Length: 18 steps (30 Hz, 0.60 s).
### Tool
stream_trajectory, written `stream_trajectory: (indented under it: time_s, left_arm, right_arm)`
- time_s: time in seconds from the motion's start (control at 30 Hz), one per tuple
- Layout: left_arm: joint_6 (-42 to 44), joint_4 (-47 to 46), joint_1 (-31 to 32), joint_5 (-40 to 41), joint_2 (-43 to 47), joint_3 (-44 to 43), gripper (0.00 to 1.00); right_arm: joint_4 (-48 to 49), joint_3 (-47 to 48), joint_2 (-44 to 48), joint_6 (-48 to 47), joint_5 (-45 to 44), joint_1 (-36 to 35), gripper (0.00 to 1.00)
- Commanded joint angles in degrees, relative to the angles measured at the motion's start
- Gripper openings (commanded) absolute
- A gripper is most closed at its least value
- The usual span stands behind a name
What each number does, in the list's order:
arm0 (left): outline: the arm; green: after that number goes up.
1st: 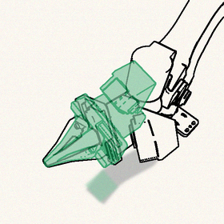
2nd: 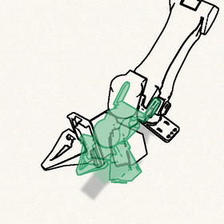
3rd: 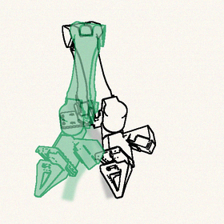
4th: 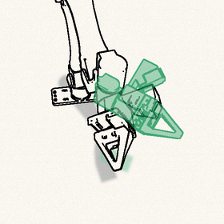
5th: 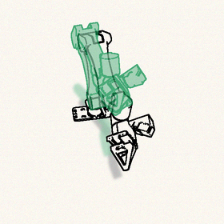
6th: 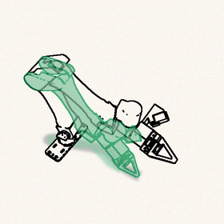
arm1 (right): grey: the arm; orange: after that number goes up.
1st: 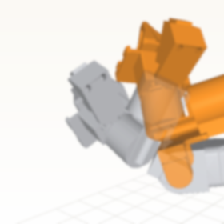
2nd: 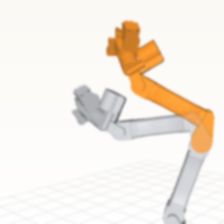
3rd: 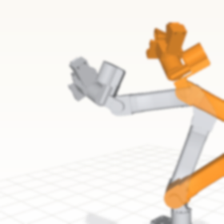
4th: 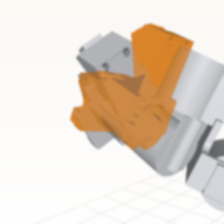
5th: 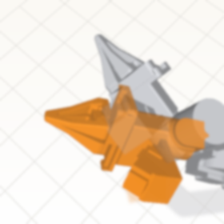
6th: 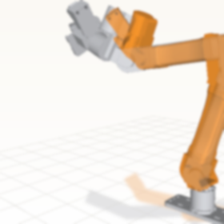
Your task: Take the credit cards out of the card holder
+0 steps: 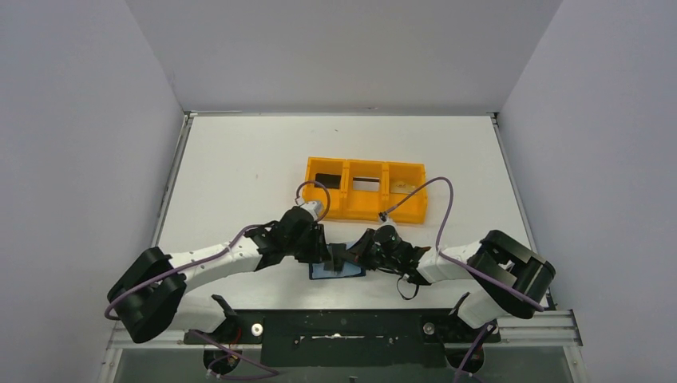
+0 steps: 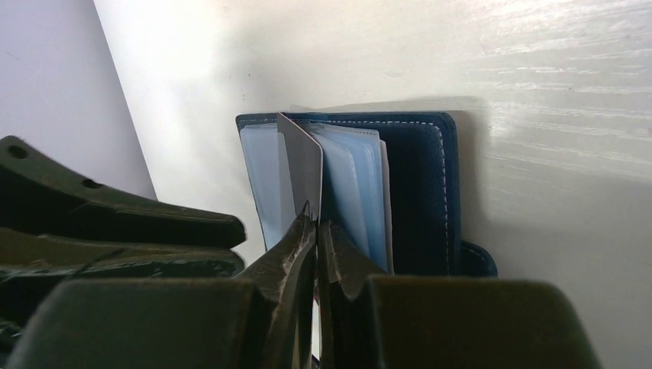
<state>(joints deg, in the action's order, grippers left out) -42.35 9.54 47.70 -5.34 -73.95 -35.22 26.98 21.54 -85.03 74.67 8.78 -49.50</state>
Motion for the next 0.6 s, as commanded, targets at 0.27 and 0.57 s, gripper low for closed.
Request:
stream_trajectory:
  time_s: [0.27, 0.57]
  left_arm:
    - [-1.77, -3.92, 0.87, 0.18, -7.92, 2.78, 0.15]
    - [-1.69, -3.85, 0.98, 0.13, -7.52, 4.78, 0.11]
  right_arm:
    - [1.97, -0.18, -1.77, 0.35, -0.78, -0.34, 0.15]
    - [10.42, -1.01, -5.16, 2.00, 0.35, -0.46, 0.14]
